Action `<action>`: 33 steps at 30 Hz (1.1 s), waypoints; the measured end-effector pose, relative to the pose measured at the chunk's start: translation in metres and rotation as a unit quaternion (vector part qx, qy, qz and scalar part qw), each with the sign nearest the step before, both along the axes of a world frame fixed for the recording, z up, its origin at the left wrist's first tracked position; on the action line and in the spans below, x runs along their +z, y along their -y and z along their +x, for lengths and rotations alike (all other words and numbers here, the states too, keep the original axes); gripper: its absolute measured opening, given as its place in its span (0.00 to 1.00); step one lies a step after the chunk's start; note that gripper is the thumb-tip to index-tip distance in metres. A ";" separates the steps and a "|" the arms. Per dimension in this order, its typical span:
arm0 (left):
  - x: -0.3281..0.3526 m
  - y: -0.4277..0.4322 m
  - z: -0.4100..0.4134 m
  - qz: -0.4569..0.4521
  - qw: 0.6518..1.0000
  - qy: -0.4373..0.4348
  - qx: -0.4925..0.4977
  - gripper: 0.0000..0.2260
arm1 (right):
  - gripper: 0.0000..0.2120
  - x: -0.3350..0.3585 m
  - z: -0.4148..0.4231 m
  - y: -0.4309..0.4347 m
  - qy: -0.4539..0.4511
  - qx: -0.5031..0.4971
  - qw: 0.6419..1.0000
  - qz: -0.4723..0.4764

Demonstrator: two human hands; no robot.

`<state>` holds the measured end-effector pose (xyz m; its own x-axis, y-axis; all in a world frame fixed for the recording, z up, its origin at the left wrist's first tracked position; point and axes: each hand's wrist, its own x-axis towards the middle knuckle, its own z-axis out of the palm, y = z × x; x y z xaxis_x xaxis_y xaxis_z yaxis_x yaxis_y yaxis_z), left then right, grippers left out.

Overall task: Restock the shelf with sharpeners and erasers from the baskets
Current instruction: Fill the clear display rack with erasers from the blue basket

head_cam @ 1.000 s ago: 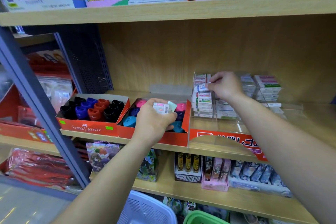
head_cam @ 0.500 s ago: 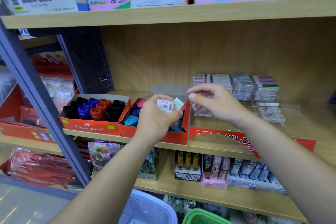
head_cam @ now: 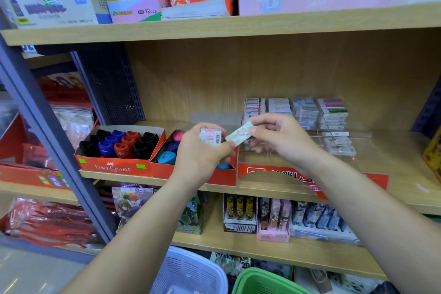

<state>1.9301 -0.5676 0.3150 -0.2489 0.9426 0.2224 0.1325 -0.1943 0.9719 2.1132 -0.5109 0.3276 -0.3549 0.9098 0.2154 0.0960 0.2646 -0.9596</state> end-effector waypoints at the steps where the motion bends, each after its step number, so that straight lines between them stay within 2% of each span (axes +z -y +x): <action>1: 0.000 0.001 0.002 -0.004 1.000 0.000 -0.009 0.10 | 0.08 -0.001 0.000 0.001 -0.010 -0.001 1.000 -0.004; 5: -0.003 0.006 0.012 -0.023 0.999 -0.016 -0.043 0.10 | 0.12 -0.008 0.002 0.008 -0.031 0.037 0.999 -0.014; 10: -0.007 0.007 0.018 -0.024 0.998 -0.024 -0.045 0.10 | 0.11 -0.015 0.018 0.009 -0.070 -0.011 0.997 -0.036; 15: -0.007 0.006 0.030 -0.011 0.998 -0.036 -0.051 0.11 | 0.09 -0.020 0.034 0.021 -0.032 0.023 0.999 -0.035; 18: -0.008 0.005 0.039 -0.009 0.997 -0.044 -0.062 0.11 | 0.08 -0.022 0.040 0.030 -0.012 -0.001 0.999 -0.032; 21: -0.011 0.004 0.048 -0.013 0.996 -0.039 -0.073 0.10 | 0.07 -0.026 0.046 0.033 -0.046 -0.039 0.998 -0.022; 23: -0.013 0.005 0.051 -0.016 0.996 -0.037 -0.077 0.09 | 0.07 -0.028 0.050 0.035 -0.082 -0.026 0.995 -0.045; 26: -0.015 0.007 0.052 -0.019 0.996 -0.042 -0.076 0.09 | 0.12 -0.031 0.057 0.042 -0.114 0.002 0.990 -0.089; 29: -0.016 0.008 0.050 -0.025 0.996 -0.061 -0.066 0.12 | 0.12 -0.032 0.070 0.045 -0.065 -0.025 0.996 -0.049; 33: -0.014 0.006 0.042 -0.026 0.996 -0.079 -0.025 0.15 | 0.08 -0.023 0.094 0.031 0.017 -0.151 0.988 0.037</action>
<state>1.9718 -0.5737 0.3011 -0.1663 0.9643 0.2062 0.2763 -0.1552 0.9485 2.2068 -0.5423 0.3048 -0.0785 0.9575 0.2776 0.2122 0.2881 -0.9338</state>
